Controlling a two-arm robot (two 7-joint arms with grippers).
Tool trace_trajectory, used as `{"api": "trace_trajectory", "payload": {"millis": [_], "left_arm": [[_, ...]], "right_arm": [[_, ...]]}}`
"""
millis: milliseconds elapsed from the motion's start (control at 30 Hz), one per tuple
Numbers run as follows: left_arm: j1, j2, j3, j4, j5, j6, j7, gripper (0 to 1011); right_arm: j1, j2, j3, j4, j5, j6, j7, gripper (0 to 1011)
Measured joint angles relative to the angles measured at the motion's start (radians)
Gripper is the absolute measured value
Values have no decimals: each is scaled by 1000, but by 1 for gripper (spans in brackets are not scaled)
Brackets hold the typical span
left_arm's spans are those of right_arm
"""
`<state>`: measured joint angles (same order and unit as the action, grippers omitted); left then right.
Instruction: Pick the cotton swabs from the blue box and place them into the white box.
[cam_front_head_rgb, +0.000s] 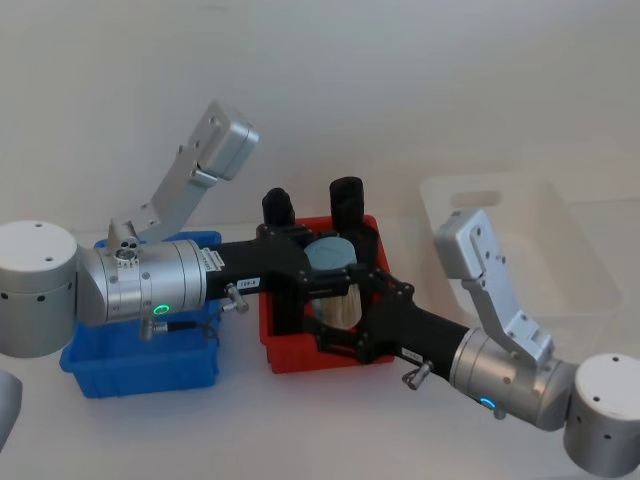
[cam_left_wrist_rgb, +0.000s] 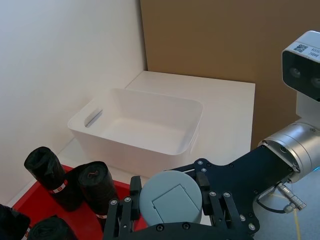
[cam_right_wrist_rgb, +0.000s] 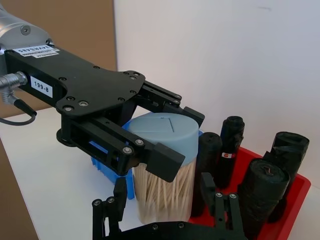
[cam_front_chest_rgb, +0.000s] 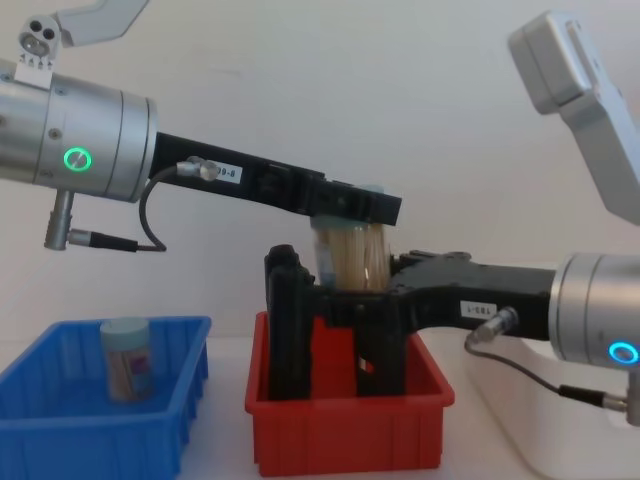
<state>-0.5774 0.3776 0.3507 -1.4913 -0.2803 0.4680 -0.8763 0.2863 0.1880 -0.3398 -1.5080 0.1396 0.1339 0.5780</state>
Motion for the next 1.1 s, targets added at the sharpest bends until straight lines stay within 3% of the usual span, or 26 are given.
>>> {"api": "trace_trajectory", "payload": {"millis": [367,700,900,1100], "left_arm": [[0,0,0,0,0,0,0,673],[0,-1,0,0,0,0,0,678],[0,0,0,0,0,0,0,892],[0,0,0,0,0,0,0,1000]], "right_arm": [[34,-18,-9,38,-3,-6,22,654],[47,-24,-17,46,0,-7,29,642],[48,-23,-18,46,2,-7,28,642],[48,-20,-19,42,5,-7,21,642]]}}
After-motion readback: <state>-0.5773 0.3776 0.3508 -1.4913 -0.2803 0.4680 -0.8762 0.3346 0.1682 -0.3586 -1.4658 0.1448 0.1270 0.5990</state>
